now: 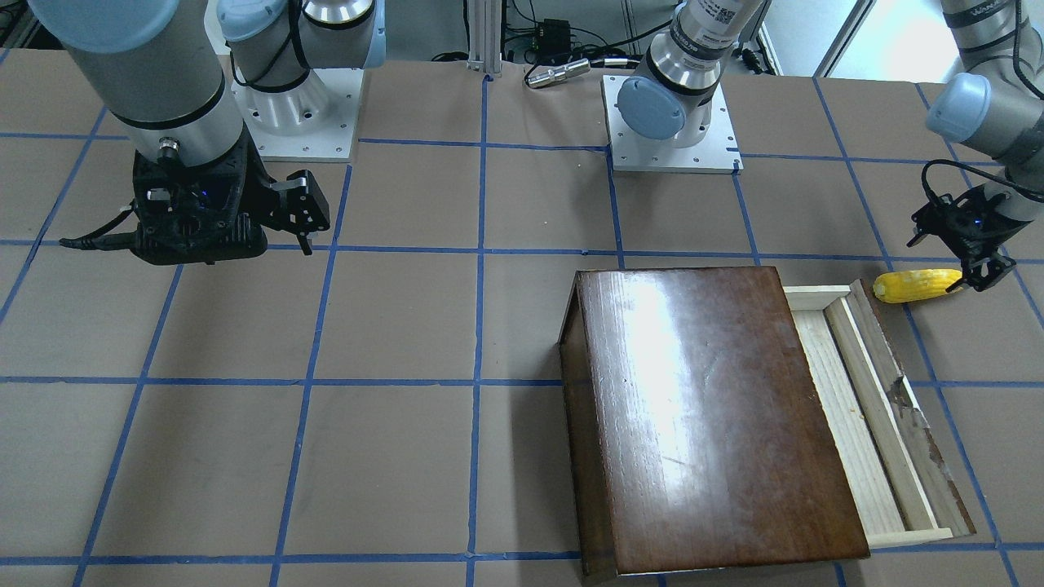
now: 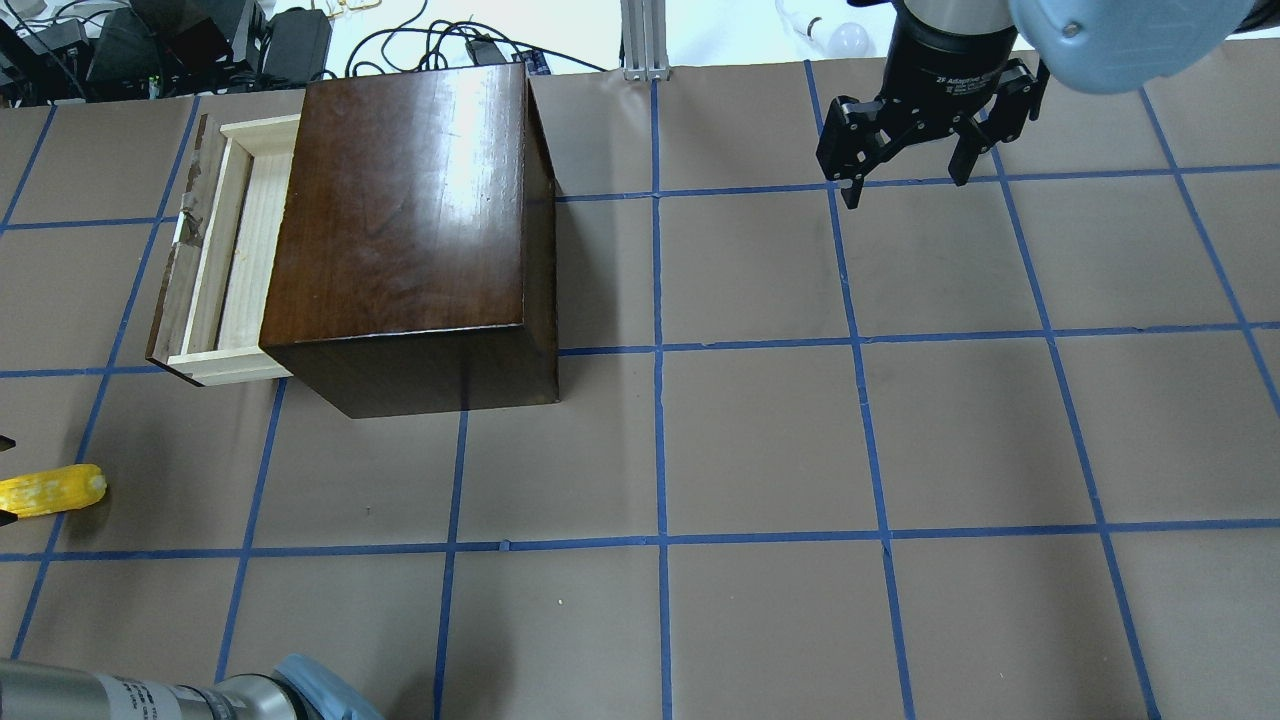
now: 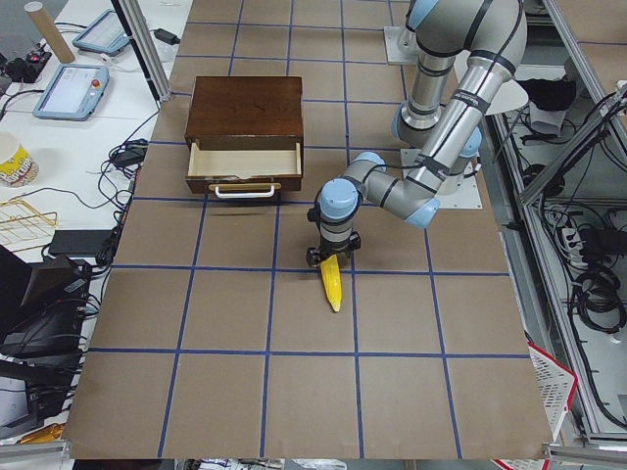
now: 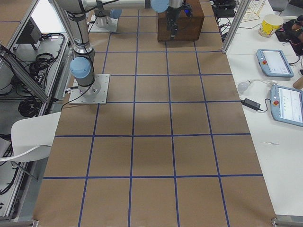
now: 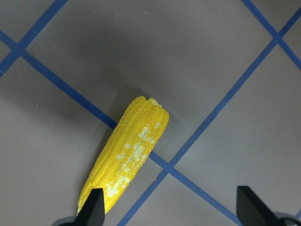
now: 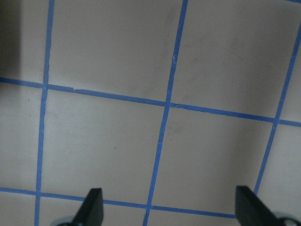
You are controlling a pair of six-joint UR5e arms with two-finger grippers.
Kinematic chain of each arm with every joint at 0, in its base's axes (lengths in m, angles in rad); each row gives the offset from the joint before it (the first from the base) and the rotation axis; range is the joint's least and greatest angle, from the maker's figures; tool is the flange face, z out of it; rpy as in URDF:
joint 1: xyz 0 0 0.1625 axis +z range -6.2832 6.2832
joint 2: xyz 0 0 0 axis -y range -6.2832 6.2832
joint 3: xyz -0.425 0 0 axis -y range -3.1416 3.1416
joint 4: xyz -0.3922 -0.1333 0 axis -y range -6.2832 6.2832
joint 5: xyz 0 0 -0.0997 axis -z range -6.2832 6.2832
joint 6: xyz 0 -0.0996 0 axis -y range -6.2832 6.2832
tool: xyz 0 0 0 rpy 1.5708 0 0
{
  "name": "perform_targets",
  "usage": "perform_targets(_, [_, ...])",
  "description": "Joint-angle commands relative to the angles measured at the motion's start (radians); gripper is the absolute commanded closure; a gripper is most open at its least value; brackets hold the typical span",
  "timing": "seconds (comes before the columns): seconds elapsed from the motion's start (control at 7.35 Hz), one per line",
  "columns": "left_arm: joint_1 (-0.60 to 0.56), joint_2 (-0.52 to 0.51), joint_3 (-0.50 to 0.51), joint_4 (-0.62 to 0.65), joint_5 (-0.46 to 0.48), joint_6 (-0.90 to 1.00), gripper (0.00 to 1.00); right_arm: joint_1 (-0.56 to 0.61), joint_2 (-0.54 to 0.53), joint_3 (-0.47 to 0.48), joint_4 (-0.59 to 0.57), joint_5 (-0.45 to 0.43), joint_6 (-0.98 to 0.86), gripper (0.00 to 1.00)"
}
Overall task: Open drawer and put corn inside
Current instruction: 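Lower the left gripper and grasp the yellow corn cob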
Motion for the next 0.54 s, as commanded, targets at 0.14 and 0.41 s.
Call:
perform_targets(0.14, [0.0, -0.045, 0.0, 0.016, -0.008, 0.132, 0.0, 0.0, 0.0, 0.0, -0.001, 0.0, 0.0, 0.0])
perform_targets(0.41, [-0.002, -0.08, 0.007, 0.042, -0.005, 0.158, 0.0, 0.0, 0.0, 0.0, -0.001, 0.0, 0.0, 0.0])
